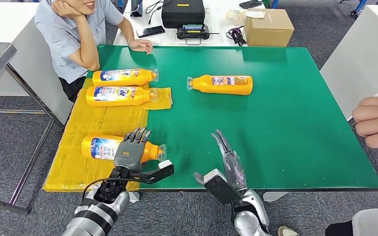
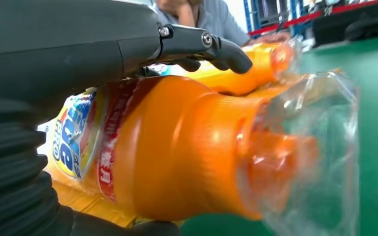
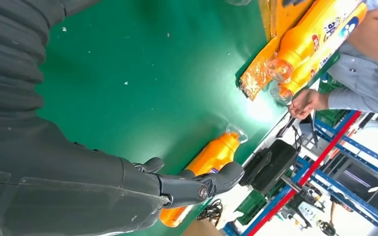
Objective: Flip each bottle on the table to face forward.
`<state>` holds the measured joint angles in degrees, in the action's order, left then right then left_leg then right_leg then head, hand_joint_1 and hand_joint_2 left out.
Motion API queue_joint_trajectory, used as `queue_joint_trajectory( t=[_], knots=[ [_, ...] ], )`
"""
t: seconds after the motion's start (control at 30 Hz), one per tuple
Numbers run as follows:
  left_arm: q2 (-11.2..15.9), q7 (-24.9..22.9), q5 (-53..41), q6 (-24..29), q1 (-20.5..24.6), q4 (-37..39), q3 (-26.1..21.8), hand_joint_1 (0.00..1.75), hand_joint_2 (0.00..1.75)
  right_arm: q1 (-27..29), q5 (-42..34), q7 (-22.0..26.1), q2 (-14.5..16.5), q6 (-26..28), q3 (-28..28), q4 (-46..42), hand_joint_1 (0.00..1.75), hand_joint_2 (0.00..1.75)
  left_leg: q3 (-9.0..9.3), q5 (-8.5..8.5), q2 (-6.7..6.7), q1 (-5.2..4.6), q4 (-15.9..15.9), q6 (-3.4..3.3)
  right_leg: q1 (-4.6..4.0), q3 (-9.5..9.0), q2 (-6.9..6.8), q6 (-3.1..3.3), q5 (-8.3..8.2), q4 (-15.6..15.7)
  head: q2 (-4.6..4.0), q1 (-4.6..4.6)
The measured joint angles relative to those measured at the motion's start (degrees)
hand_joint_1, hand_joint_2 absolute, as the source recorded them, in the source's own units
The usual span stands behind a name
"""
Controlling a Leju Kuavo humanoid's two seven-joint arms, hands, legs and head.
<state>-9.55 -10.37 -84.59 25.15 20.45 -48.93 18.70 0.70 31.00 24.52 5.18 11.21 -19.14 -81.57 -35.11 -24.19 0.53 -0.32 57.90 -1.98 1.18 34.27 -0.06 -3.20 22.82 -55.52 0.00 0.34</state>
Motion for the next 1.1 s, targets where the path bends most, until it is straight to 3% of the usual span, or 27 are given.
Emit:
queue_joint_trajectory(
  t=[0.13, 0.23, 0.77, 1.1],
  knots=[
    [0.1, -0.7, 0.0, 0.0, 1.6, 3.2, 0.0, 0.05, 1.75, -0.2, -0.2, 0.0, 0.0, -0.2, 0.1, 0.3, 0.0, 1.75, 0.0, 0.0, 0.01, 0.0, 0.0, 0.0, 0.0, -0.01, 0.0, 0.0, 0.0, 0.0, 0.0, 0.0],
    [0.1, -1.0, 0.0, -0.3, 2.7, 4.9, 0.0, 0.0, 1.75, -0.5, -0.2, 0.0, 0.0, -0.4, 0.1, 0.6, 0.0, 1.75, 0.01, 0.0, 0.02, 0.0, 0.0, 0.0, 0.0, -0.03, -0.01, 0.0, 0.0, 0.0, 0.0, 0.01],
    [-0.3, -0.7, 0.7, -0.1, 5.4, 9.8, 0.0, 0.0, 1.75, -1.1, -0.4, 0.0, 0.0, -0.5, 0.1, 2.1, 0.0, 1.75, 0.39, 0.04, 0.02, 0.0, 0.0, 0.01, 0.0, -0.41, -0.01, 0.01, 0.0, 0.0, 0.0, 0.01],
    [-0.5, 1.6, 1.4, 4.2, 5.7, 11.2, 0.0, 0.0, 1.75, -1.2, -0.8, 0.7, 0.0, -0.6, 0.1, 3.0, 0.0, 1.75, 0.4, 0.05, 0.03, 0.0, 0.0, 0.0, 0.0, -0.42, -0.01, 0.01, -0.01, 0.0, 0.0, 0.01]
  ],
)
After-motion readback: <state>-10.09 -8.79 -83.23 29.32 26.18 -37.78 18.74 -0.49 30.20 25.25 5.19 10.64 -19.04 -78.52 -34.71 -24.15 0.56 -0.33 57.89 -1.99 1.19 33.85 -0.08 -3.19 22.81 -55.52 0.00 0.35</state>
